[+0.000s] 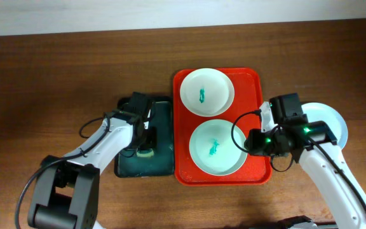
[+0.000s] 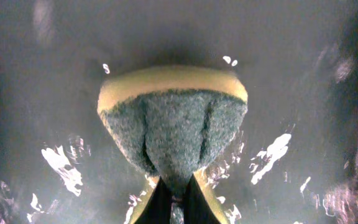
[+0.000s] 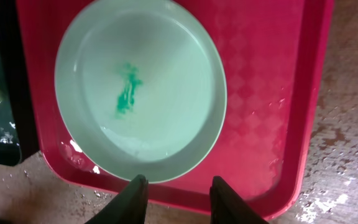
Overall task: Clean dirty plates on tray and stack at the side
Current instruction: 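Scrub the mint green plate with the sponge while the right gripper holds it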
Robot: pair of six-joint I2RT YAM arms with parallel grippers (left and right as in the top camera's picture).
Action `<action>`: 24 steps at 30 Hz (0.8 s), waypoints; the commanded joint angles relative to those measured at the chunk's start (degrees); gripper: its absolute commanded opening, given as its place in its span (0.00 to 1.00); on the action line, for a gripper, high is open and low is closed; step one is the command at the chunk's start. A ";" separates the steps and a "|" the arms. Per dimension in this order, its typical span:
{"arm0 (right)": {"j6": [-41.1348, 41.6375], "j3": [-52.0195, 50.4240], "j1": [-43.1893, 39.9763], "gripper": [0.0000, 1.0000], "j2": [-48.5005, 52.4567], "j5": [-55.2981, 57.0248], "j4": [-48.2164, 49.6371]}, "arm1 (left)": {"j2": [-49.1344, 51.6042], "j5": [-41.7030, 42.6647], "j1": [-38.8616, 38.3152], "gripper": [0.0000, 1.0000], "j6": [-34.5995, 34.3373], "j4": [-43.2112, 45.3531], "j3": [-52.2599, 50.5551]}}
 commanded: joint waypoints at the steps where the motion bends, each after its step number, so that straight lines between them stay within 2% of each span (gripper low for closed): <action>1: 0.04 0.74 0.52 0.32 3.87 2.23 0.87 | 0.28 0.46 -0.07 0.00 0.11 -7.82 10.01; 3: 0.04 0.74 0.52 0.29 9.09 2.23 3.45 | 0.28 1.64 -0.87 0.00 0.11 -15.58 18.78; 5: 0.02 0.74 0.50 0.30 12.31 2.32 5.16 | 0.28 2.82 -2.14 0.00 0.11 -18.12 23.34; 11: 0.02 0.74 -0.81 0.34 22.34 5.64 10.34 | 0.31 6.01 -6.99 0.00 0.04 -17.27 26.03; 15: -3.63 0.74 -4.02 0.31 25.55 0.72 11.34 | 0.35 6.64 -9.84 0.00 -0.02 -15.76 26.01; 20: -5.70 0.59 -4.70 0.04 27.47 -3.37 11.54 | 1.44 7.82 -14.71 0.00 -4.52 -10.56 25.86; 24: -4.00 0.37 -4.70 0.04 27.52 -2.95 11.65 | 5.38 11.52 -18.16 0.00 -8.24 -6.97 25.86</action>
